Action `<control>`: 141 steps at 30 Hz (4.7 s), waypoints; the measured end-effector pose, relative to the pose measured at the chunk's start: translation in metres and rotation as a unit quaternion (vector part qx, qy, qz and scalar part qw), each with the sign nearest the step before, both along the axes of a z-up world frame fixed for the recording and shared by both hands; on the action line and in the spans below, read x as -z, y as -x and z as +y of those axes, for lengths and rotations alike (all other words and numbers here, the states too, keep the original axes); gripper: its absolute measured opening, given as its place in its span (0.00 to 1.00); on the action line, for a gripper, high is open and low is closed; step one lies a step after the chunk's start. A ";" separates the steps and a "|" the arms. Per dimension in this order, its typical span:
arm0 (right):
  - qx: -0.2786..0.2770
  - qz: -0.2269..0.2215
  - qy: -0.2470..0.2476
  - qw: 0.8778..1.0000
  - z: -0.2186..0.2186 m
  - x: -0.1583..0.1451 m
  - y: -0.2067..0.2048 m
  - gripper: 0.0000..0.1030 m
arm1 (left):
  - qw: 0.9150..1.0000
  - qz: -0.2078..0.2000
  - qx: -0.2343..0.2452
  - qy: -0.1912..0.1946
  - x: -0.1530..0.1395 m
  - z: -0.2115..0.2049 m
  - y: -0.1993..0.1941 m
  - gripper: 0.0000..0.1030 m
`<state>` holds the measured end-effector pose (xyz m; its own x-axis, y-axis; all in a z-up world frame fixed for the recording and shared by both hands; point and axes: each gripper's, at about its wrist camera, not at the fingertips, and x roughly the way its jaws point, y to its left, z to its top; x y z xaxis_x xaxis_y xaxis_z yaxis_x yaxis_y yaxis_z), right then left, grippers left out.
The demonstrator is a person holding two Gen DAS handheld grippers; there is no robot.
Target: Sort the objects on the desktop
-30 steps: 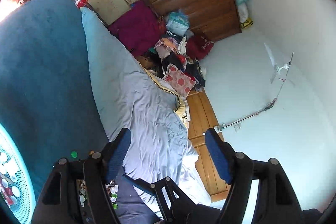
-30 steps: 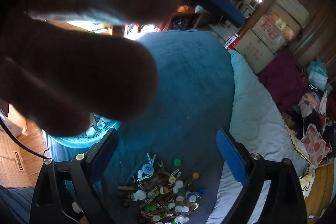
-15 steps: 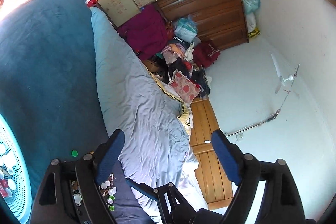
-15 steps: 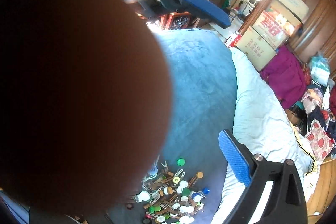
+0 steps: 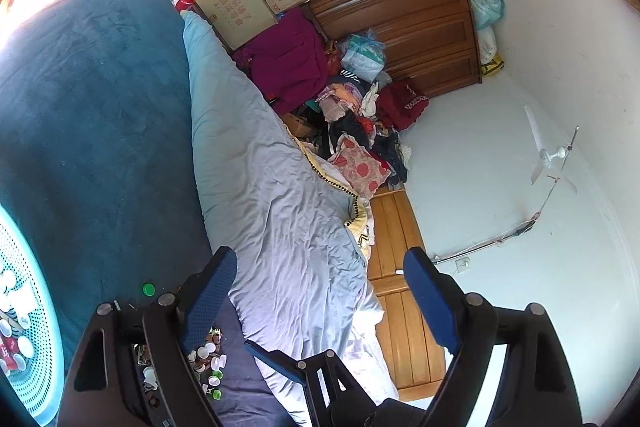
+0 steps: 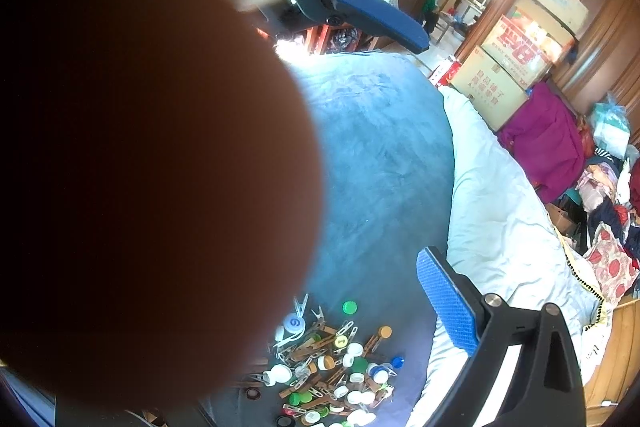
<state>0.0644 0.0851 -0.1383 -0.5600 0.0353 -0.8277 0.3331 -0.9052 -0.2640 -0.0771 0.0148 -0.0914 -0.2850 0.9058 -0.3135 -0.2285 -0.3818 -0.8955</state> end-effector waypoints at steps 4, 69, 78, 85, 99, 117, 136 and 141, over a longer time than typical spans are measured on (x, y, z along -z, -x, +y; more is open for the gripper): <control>0.002 -0.003 0.002 1.000 0.000 0.000 -0.003 0.96 | 1.000 -0.005 -0.002 0.002 0.003 0.002 0.002 0.84; 0.194 -0.185 0.181 0.946 0.289 0.290 -0.116 0.45 | 0.866 -0.099 -0.040 0.489 0.388 0.115 -0.069 0.28; 0.145 -0.104 0.216 0.960 0.250 0.325 0.003 0.63 | 0.872 -0.023 -0.026 0.488 0.325 0.105 -0.089 0.28; 0.137 -0.109 0.190 0.966 0.226 0.366 0.057 0.60 | 0.877 -0.008 -0.030 0.480 0.318 0.108 -0.079 0.28; 0.168 -0.131 0.187 0.959 0.234 0.377 0.074 0.26 | 0.882 -0.006 -0.029 0.470 0.318 0.106 -0.062 0.28; 0.091 -0.006 0.203 0.975 0.163 0.110 0.027 0.26 | 0.868 0.075 -0.050 0.488 0.183 0.064 -0.058 0.28; -0.025 -0.004 0.212 0.977 -0.018 0.041 0.049 0.26 | 0.852 0.051 -0.136 0.503 0.133 -0.091 -0.073 0.28; -0.044 -0.015 0.213 0.976 -0.055 0.046 0.058 0.26 | 0.848 0.034 -0.157 0.505 0.131 -0.134 -0.075 0.28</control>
